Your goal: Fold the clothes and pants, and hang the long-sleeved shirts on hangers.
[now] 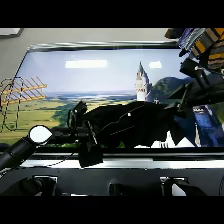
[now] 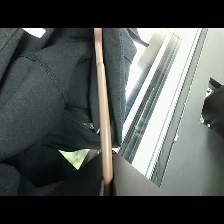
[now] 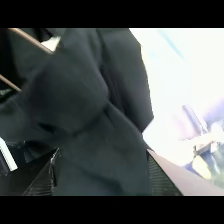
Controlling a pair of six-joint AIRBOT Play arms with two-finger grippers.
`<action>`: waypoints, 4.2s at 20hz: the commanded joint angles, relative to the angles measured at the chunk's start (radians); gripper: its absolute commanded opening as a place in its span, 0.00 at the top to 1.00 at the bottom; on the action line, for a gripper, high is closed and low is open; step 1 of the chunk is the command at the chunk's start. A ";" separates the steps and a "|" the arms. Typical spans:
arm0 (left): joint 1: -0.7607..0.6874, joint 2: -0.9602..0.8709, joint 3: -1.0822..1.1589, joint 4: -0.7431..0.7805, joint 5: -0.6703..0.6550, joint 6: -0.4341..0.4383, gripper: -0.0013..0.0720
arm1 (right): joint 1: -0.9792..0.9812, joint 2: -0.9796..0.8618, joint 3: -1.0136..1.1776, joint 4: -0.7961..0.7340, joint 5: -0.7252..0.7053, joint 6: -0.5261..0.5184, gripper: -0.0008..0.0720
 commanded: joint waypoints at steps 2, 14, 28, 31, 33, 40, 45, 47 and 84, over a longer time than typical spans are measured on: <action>-0.001 0.000 0.000 0.001 0.000 0.000 0.96 | 0.051 -0.072 0.000 0.082 0.006 -0.124 0.15; -0.001 0.000 0.000 0.001 0.000 0.000 0.96 | 0.146 -0.188 0.000 0.056 -0.034 -0.149 0.60; 0.121 0.006 0.000 0.034 0.018 -0.258 0.13 | 0.146 -0.092 0.001 -0.083 0.004 -0.094 0.95; 0.262 0.012 0.000 0.097 -0.023 -0.499 0.13 | 0.146 -0.053 0.001 -0.100 -0.011 -0.051 0.95; 0.302 0.011 0.000 0.166 -0.064 -0.534 0.13 | 0.146 -0.031 0.001 -0.100 -0.021 -0.003 0.95; 0.157 -0.039 0.000 0.314 -0.068 -0.615 0.14 | 0.146 -0.017 0.001 -0.100 -0.016 0.099 0.95; 0.057 -0.087 0.000 0.401 -0.050 -0.646 0.15 | 0.146 -0.017 0.001 -0.100 -0.012 0.126 0.95; 0.043 -0.117 0.000 0.440 -0.023 -0.703 0.17 | 0.146 -0.017 0.001 -0.099 -0.011 0.129 0.95; 0.299 -0.206 0.360 0.362 -0.058 -0.764 0.96 | 0.651 -0.071 -0.003 -0.504 -0.030 0.662 0.95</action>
